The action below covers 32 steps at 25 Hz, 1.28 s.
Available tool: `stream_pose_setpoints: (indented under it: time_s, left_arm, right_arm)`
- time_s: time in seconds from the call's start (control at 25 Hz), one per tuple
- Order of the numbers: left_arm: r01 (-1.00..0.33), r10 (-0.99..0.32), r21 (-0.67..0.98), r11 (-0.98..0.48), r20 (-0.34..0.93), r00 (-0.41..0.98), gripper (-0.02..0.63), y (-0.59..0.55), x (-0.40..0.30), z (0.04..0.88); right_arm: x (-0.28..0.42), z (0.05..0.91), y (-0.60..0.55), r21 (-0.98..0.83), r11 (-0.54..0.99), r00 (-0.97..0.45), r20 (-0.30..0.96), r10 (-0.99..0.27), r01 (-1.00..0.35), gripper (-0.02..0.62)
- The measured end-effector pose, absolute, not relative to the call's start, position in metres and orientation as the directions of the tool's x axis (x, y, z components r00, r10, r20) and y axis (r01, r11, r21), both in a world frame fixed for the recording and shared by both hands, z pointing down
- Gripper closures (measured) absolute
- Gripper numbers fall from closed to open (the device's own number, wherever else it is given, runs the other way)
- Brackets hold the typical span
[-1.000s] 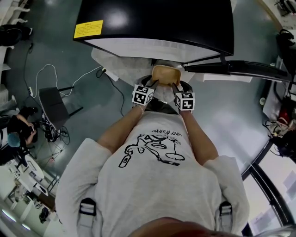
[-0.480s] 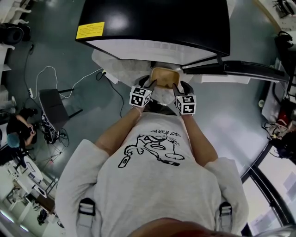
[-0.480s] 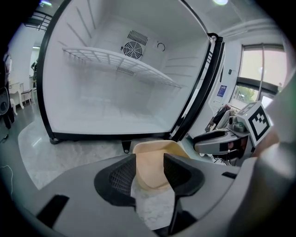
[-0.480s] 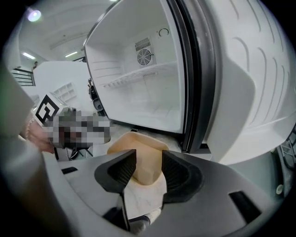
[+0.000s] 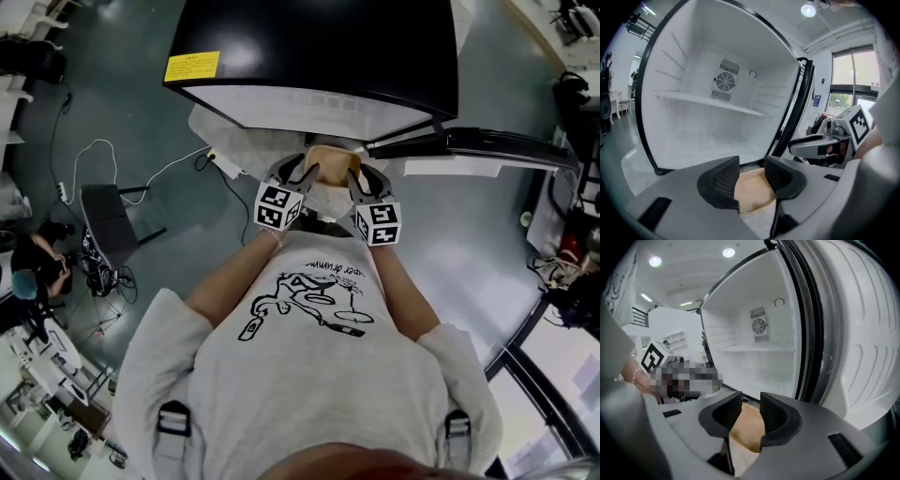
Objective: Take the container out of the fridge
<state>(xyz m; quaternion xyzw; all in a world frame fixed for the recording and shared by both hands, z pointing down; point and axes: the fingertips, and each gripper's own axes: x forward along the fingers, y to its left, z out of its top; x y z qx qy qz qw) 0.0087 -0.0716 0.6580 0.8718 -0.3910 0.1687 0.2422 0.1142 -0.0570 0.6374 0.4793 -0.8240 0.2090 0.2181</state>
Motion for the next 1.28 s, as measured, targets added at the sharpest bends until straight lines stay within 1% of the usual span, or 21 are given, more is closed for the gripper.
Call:
stream_pose_setpoints:
  time_s: [0.4,0.56,0.84,1.12,1.28]
  left_arm:
    - [-0.717,-0.646,0.266,-0.644,0.313,0.696,0.487,-0.078,0.015,0.549]
    - [-0.699,-0.650,0.246,-0.671,0.258,0.715,0.510,-0.078,0.018,0.512]
    - [-0.668,-0.647,0.194,-0.718,0.167,0.744,0.569,-0.076,0.023,0.451]
    - [-0.646,-0.642,0.179,-0.742,0.088,0.762,0.587,-0.073,0.022,0.399]
    - [-0.634,-0.633,0.161,-0.756,0.066,0.772,0.591,-0.069,0.022,0.376]
  right_arm:
    - [0.099,0.541,-0.065,-0.129,0.513,-0.513,0.433,-0.741,-0.849,0.500]
    - [0.095,0.507,-0.067,-0.112,0.532,-0.528,0.397,-0.751,-0.840,0.508]
    - [0.085,0.450,-0.066,-0.123,0.558,-0.564,0.330,-0.757,-0.821,0.529]
    - [0.077,0.407,-0.060,-0.107,0.600,-0.604,0.273,-0.749,-0.793,0.545]
    - [0.074,0.384,-0.056,-0.085,0.614,-0.613,0.257,-0.747,-0.785,0.548]
